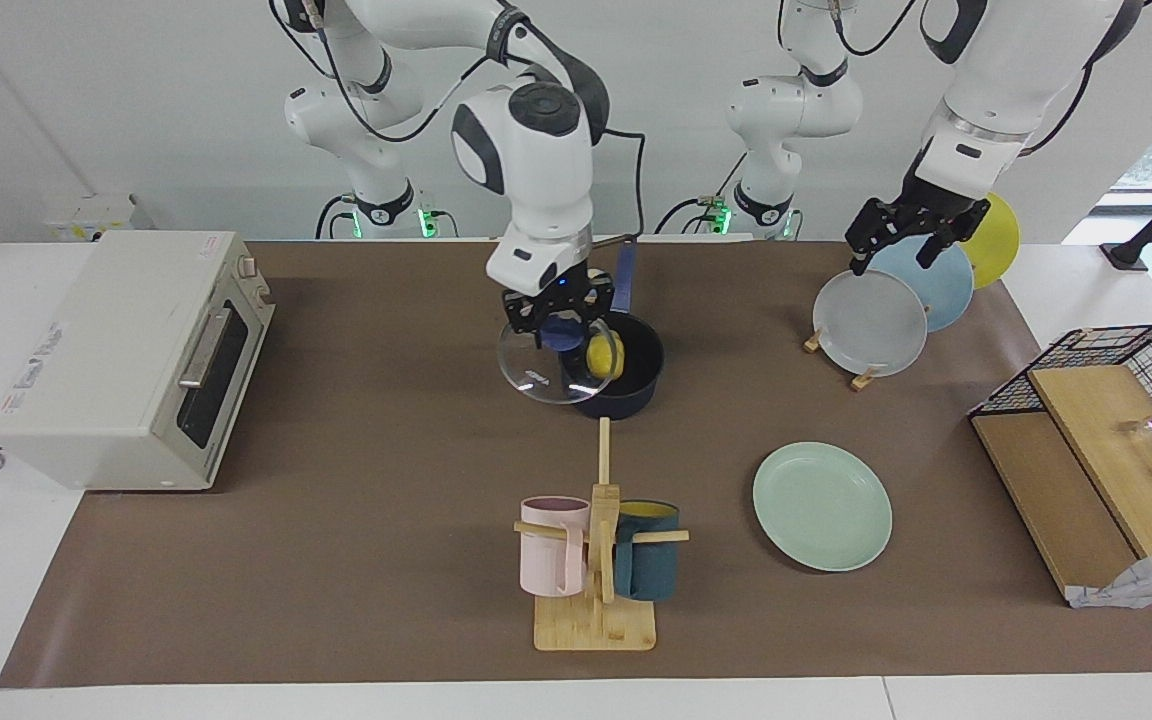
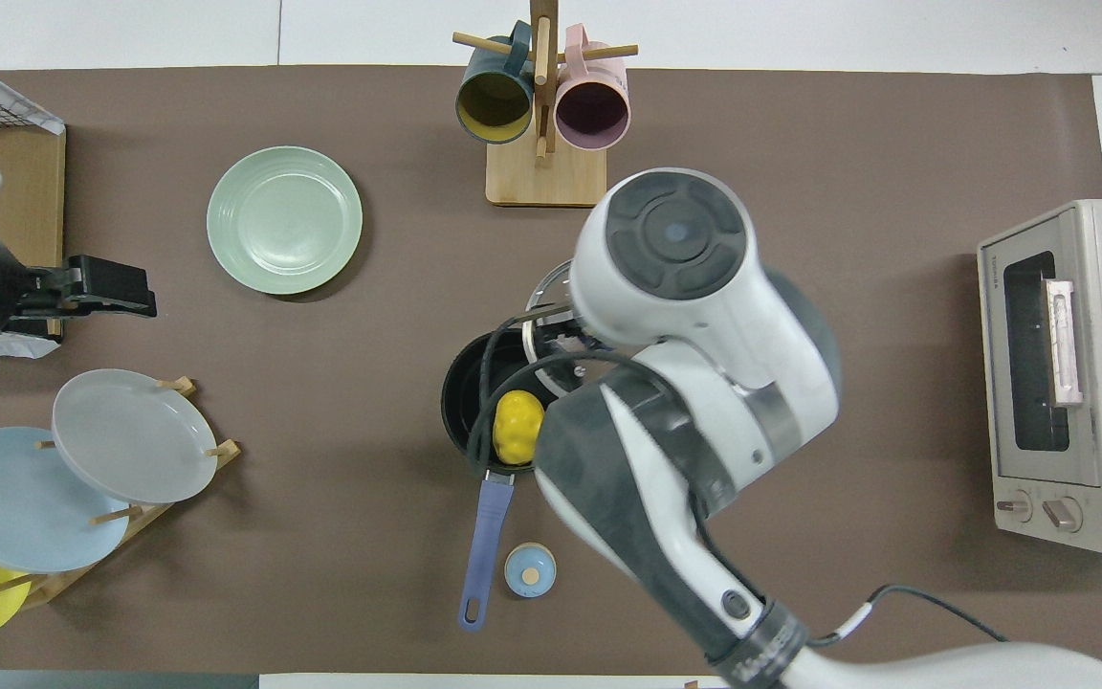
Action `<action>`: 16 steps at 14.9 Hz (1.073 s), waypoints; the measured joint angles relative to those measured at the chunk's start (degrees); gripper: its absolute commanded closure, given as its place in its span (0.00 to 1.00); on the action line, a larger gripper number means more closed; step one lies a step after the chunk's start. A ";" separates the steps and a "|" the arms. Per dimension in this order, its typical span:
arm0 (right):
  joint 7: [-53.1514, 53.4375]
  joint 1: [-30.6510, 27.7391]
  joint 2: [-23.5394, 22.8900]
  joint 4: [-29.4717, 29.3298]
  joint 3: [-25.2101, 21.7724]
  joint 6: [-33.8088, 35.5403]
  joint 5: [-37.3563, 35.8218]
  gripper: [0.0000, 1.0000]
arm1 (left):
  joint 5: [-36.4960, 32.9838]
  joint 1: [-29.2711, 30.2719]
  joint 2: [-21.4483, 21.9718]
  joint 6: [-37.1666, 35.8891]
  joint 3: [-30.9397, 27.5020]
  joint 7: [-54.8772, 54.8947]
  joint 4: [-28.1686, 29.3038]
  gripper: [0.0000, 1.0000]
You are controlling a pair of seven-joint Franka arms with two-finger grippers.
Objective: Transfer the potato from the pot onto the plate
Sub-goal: 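Lift the lid off with the right gripper while the left gripper reaches the pot, then set the lid on the table while the left gripper grasps the potato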
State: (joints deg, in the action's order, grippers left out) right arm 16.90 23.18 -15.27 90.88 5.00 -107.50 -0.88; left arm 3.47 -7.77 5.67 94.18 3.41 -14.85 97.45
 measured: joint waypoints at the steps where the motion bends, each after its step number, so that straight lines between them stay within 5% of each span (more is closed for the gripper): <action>1: -4.90 -3.26 -0.25 0.50 -0.16 0.31 -0.01 0.95 | 0.19 -2.61 -0.01 1.16 0.07 -2.28 0.64 0.00; 6: -23.02 -18.35 0.76 11.62 -0.35 -6.97 0.05 0.95 | 1.37 -16.49 -1.91 9.07 0.70 -14.89 6.50 0.00; 11: -26.42 -22.88 4.73 26.07 -0.26 -17.83 0.03 0.93 | 1.98 -26.76 -12.71 21.50 0.68 -22.22 10.66 0.00; 15: -27.25 -24.47 5.21 28.65 -0.20 -21.41 0.03 0.78 | 1.98 -28.37 -18.92 25.21 0.62 -22.06 11.04 0.00; 16: -27.25 -24.47 5.24 29.54 -0.10 -23.02 0.03 0.64 | 1.98 -28.61 -19.62 25.72 0.61 -22.06 11.11 0.00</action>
State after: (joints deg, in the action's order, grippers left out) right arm -10.34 -1.28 -10.03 120.43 4.90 -130.52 -0.85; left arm 5.45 -36.39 -13.95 119.89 4.02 -36.90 108.55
